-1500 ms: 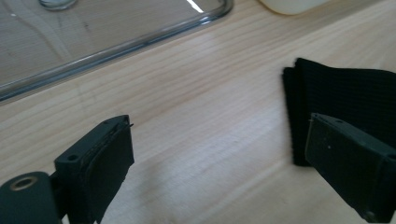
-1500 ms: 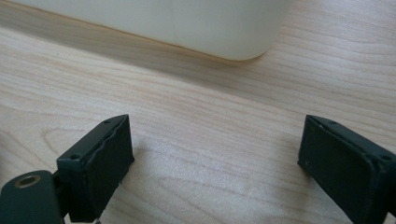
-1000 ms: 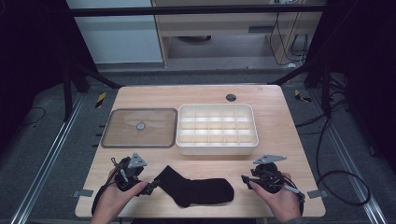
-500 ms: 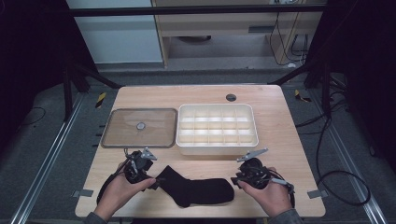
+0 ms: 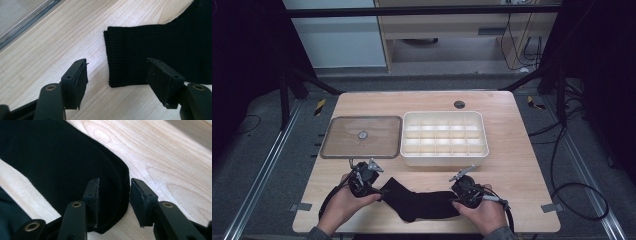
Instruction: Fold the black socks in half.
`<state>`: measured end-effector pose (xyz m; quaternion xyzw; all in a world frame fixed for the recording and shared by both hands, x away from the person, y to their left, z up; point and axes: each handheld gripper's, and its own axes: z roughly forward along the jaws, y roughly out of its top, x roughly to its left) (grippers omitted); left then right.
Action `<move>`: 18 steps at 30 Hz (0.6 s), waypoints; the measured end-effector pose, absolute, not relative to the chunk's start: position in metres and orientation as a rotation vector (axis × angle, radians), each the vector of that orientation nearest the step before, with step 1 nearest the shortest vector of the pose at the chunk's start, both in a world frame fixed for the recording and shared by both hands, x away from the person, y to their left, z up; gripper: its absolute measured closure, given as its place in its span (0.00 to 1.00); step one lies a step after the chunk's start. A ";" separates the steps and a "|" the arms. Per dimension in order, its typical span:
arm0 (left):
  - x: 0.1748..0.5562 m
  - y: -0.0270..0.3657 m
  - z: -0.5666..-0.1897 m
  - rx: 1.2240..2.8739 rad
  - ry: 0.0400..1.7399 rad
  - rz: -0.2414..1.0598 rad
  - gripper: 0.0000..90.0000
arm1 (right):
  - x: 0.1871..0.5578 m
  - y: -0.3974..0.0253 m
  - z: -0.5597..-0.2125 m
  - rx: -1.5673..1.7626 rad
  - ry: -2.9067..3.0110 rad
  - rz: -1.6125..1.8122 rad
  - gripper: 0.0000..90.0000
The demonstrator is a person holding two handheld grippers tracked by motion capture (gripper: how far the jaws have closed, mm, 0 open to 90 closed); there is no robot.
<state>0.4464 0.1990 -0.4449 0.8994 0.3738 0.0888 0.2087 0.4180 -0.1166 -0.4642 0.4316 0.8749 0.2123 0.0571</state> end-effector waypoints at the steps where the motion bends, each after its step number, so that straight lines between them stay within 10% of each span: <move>1: 0.446 0.198 -0.445 2.506 1.035 0.247 0.38 | 0.418 -0.116 -0.466 1.302 2.657 0.634 0.69; 8: 0.447 0.191 -0.449 2.534 1.032 0.238 0.42 | 0.417 -0.112 -0.469 1.268 2.679 0.604 0.88; 18: 0.452 0.189 -0.459 2.612 1.048 0.232 0.61 | 0.415 -0.112 -0.469 1.242 2.673 0.603 0.89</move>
